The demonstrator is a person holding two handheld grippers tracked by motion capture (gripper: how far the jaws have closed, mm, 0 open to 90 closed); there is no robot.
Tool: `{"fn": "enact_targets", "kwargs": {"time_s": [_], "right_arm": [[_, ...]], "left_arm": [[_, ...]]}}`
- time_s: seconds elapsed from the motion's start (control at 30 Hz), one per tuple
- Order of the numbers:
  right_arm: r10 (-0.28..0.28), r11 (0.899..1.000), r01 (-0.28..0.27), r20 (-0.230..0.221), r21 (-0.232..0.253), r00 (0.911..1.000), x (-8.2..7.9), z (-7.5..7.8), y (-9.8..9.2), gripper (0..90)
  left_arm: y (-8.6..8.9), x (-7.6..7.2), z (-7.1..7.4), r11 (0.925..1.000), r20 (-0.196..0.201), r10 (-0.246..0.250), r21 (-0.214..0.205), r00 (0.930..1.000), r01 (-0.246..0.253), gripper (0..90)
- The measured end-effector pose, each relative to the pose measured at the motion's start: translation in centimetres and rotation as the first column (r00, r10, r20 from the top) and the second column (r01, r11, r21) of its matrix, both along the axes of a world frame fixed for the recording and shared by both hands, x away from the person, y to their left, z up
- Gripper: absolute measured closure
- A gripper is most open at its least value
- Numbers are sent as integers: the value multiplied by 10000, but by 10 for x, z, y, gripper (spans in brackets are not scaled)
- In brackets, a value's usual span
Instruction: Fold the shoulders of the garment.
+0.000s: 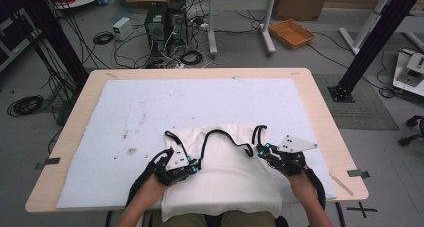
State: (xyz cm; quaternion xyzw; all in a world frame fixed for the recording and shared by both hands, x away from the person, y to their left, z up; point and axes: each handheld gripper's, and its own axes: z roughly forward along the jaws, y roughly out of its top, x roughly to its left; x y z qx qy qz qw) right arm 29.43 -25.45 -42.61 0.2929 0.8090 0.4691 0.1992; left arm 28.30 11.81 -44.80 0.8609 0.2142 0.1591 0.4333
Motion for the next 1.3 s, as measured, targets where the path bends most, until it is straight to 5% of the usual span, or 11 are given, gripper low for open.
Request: {"fn": "enact_targets", "kwargs": {"time_s": [0.17,0.4,0.63,0.73,0.83,0.87,0.93,1.0,1.13,1.2,1.3], "right_arm": [[20,10000,-20,-143,-2,9999,-1,-1,-1,851],[443,9989,-446,-177,-165,9989,-12,0,1,852],[364,9925,-413,-441,-1154,9984,-28,-1,-2,837],[181,9964,-255,-893,-815,9958,-30,6,-10,704],[25,9999,-36,-746,-153,9972,-31,13,-14,631],[-264,9997,262,-627,-38,9977,-29,14,-14,621],[-884,9961,882,-541,-59,9946,-21,12,-9,613],[-926,9953,904,-687,-352,9933,-11,4,2,611],[-360,9934,243,-1036,-1119,9940,-3,-11,24,615],[-68,9742,-192,-1138,-2251,9935,-5,-20,32,771],[-78,9716,-227,-1277,-2356,9918,-9,-18,26,884]], "left_arm": [[18,0,5,9909,-320,-66,-1342,9995,22,832],[46,-1,14,9798,-1,246,-1986,9997,-242,831],[62,-1,13,9553,-849,-658,-2933,9942,382,818],[64,0,15,9254,-1228,-1184,-3733,9853,647,643],[67,3,16,9171,-1107,-412,-3986,9930,-64,529],[69,8,16,9151,-1034,783,-3871,9916,-1127,525],[69,10,15,9165,-981,1412,-3633,9851,-1676,524],[68,17,13,9088,-1053,2392,-3259,9652,-2607,524],[68,18,14,9004,-972,2724,-3248,9572,-2893,525],[70,17,14,8970,-981,2812,-3267,9546,-2978,527],[73,16,14,8925,-1011,2914,-3291,9512,-3084,528]]}}
